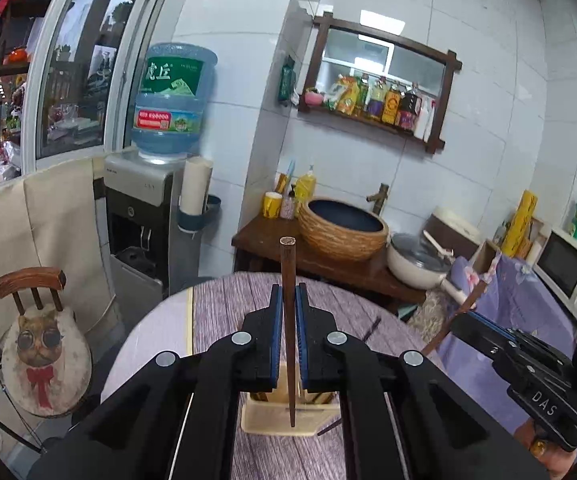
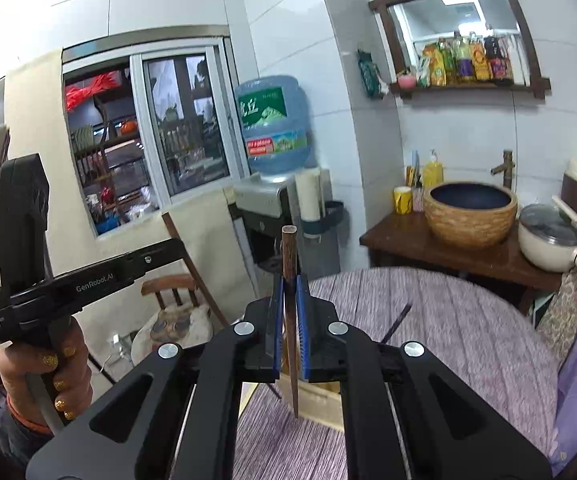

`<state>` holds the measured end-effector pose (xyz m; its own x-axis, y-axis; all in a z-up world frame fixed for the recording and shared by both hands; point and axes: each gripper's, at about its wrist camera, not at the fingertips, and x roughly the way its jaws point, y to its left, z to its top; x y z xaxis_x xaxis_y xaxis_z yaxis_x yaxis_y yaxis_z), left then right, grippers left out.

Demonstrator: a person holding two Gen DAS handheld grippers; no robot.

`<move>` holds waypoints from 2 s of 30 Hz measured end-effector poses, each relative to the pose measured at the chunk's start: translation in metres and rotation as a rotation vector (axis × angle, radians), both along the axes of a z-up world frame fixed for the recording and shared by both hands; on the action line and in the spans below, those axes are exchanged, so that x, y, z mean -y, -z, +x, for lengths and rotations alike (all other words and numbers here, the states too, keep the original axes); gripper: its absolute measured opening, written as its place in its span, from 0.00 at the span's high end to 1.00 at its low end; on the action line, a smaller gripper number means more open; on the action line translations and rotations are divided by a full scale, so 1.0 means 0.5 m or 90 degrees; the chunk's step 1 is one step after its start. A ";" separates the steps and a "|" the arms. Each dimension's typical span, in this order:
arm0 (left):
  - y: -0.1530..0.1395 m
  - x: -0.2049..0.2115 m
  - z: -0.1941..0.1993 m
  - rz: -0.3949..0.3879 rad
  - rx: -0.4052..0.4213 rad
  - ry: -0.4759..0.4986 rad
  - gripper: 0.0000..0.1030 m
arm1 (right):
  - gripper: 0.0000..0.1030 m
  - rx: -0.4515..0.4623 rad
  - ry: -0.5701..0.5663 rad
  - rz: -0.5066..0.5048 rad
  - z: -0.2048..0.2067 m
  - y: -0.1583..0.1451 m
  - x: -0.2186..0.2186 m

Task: Organize utensils

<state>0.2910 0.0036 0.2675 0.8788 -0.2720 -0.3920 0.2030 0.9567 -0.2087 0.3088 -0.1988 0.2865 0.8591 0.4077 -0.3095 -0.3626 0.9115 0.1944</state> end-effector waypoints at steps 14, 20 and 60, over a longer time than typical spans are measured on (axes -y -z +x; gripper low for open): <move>0.134 0.041 0.108 0.022 -0.052 -0.043 0.93 | 0.93 -0.024 0.073 -0.036 0.122 0.100 -0.019; 0.230 0.065 0.127 0.046 -0.102 -0.037 0.93 | 0.93 -0.082 0.072 -0.050 0.157 0.198 -0.031; 0.530 -0.050 -0.411 -0.011 0.030 -0.136 0.05 | 0.06 0.047 0.146 -0.095 -0.400 0.559 -0.057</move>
